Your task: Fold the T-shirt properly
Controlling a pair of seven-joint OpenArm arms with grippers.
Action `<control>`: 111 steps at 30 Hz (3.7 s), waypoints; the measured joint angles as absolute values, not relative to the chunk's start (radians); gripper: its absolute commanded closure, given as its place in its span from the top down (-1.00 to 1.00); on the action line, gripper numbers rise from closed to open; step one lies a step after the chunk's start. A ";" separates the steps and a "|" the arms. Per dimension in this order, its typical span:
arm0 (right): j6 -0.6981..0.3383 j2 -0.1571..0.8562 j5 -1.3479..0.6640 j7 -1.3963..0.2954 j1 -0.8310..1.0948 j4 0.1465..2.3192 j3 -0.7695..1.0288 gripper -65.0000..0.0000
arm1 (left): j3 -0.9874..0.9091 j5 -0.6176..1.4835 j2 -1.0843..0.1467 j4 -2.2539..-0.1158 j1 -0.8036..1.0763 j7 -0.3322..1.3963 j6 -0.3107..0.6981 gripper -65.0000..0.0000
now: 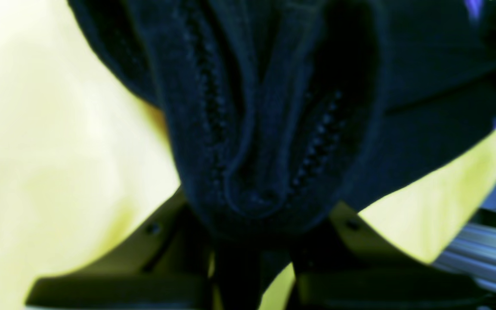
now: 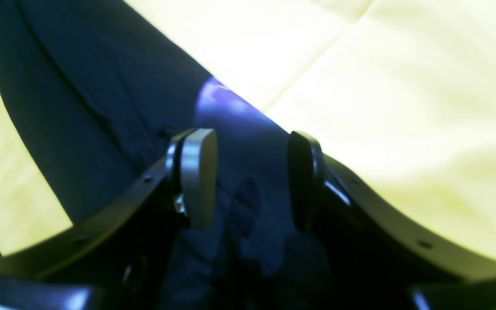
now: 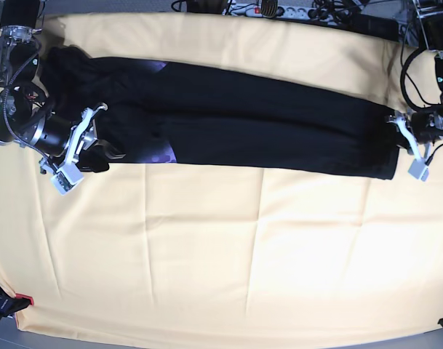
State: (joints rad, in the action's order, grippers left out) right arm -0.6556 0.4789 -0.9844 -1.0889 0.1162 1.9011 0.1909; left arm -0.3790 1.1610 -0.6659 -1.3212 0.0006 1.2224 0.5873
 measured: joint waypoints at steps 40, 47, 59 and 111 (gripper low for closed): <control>-0.693 0.227 -0.943 -1.122 0.169 1.906 0.387 -0.08 | -0.379 1.459 -0.400 -1.675 0.053 1.381 0.690 -1.00; -0.693 0.227 -0.943 -1.122 0.169 1.906 0.387 -0.08 | -0.358 1.458 -0.344 -1.652 0.052 1.365 0.603 -0.11; -0.693 0.227 -0.943 -1.122 0.168 1.906 0.387 -0.08 | -0.321 1.459 -0.339 -1.653 0.052 1.364 0.618 0.10; -0.611 0.135 -1.264 -1.214 0.371 1.721 0.553 0.40 | -0.323 1.040 -0.342 -1.496 0.067 1.118 0.587 -1.00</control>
State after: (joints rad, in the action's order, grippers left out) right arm -0.6106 0.1349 -1.2644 -1.2137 0.3710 1.7206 0.5526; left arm -0.3229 1.0405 -0.3416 -1.4960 0.0669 1.1179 0.5873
